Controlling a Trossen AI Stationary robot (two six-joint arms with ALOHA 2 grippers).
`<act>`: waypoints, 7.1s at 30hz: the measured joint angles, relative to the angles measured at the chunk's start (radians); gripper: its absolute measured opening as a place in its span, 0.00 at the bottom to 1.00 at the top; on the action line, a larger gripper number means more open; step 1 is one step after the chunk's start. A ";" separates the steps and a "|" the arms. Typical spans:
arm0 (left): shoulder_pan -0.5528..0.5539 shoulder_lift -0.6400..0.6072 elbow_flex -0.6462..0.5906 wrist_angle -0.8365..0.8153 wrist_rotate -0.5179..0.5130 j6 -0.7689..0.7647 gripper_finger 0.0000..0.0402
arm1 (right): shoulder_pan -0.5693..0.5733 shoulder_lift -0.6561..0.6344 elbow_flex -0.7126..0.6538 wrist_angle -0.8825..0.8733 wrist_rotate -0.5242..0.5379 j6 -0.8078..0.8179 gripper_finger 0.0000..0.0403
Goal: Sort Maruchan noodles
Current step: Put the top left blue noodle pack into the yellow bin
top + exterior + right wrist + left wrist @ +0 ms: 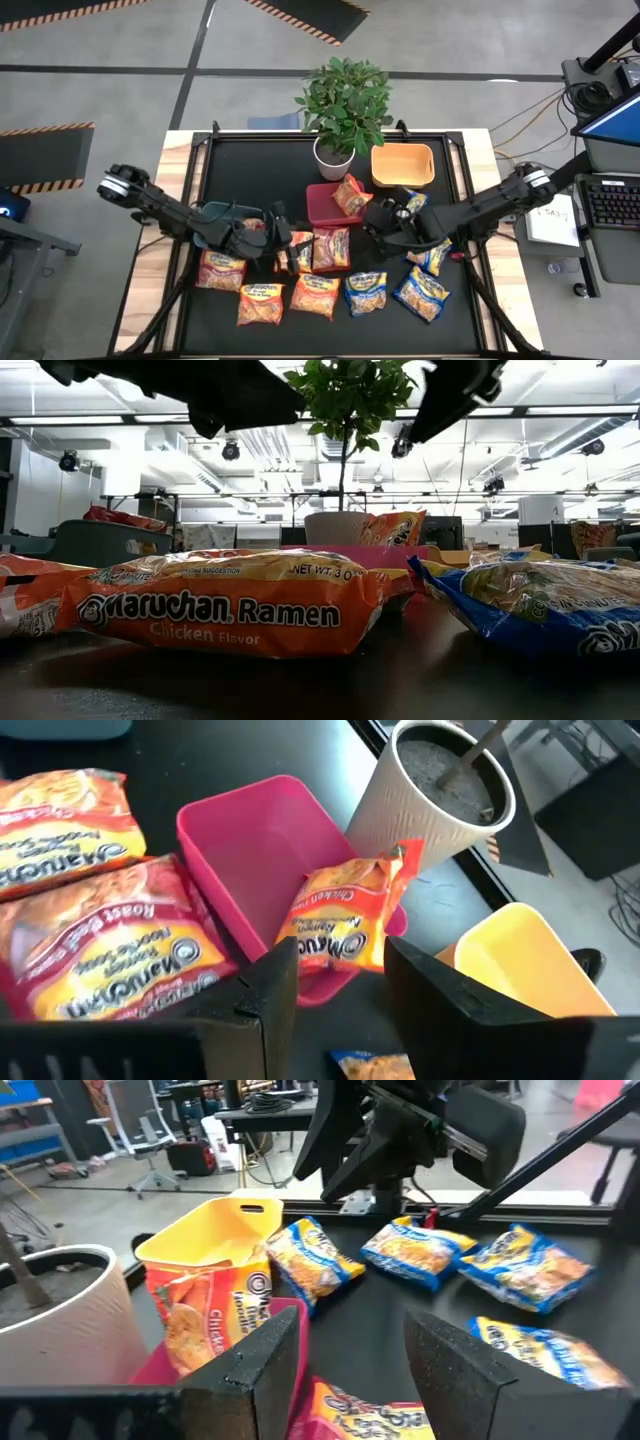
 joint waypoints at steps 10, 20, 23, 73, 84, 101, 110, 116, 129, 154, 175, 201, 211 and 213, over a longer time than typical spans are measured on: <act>-0.065 -0.004 0.000 -0.047 0.010 -0.098 0.41 | 0.021 -0.143 -0.138 0.031 -0.103 -0.022 0.31; -0.085 -0.004 0.000 -0.074 0.011 -0.134 0.41 | -0.026 -0.289 -0.268 0.045 -0.131 0.232 0.37; -0.085 -0.004 0.000 -0.074 0.011 -0.134 0.41 | -0.048 -0.338 -0.306 0.046 -0.137 0.253 0.43; -0.061 -0.156 0.000 -0.035 -0.089 0.354 0.41 | -0.420 -0.570 -0.868 0.337 -0.409 0.571 0.72; -0.052 -0.148 0.000 -0.034 -0.089 0.373 0.41 | -0.419 -0.575 -1.060 0.820 -0.421 0.504 0.71; -0.051 -0.148 0.000 -0.019 -0.089 0.354 0.41 | -0.419 -0.567 -1.162 1.078 -0.412 0.364 0.55; -0.051 -0.148 0.000 -0.017 -0.089 0.338 0.41 | -0.419 -0.567 -1.162 1.098 -0.412 0.339 0.49; -0.051 -0.148 0.000 -0.017 -0.088 0.321 0.41 | -0.419 -0.568 -1.162 1.101 -0.412 0.320 0.25; -0.051 -0.148 0.000 -0.018 -0.088 0.283 0.41 | -0.413 -0.659 -1.127 1.080 -0.623 0.325 0.02; -0.034 0.088 0.076 0.079 -0.004 0.207 0.41 | -0.051 -0.440 -0.596 0.312 -0.635 0.561 0.02; 0.010 0.286 0.214 0.079 0.018 0.249 0.28 | -0.054 -0.137 -0.641 0.551 -0.263 0.340 0.02; 0.049 0.473 0.359 0.093 0.123 0.232 0.22 | -0.015 -0.482 -0.595 0.226 -0.488 0.498 0.02; 0.096 0.634 0.465 0.092 0.157 0.220 0.22 | -0.047 -0.578 -0.639 0.206 -0.490 0.548 0.17; 0.108 0.641 0.465 0.092 0.191 0.203 0.22 | -0.056 -0.575 -0.652 0.209 -0.490 0.551 0.23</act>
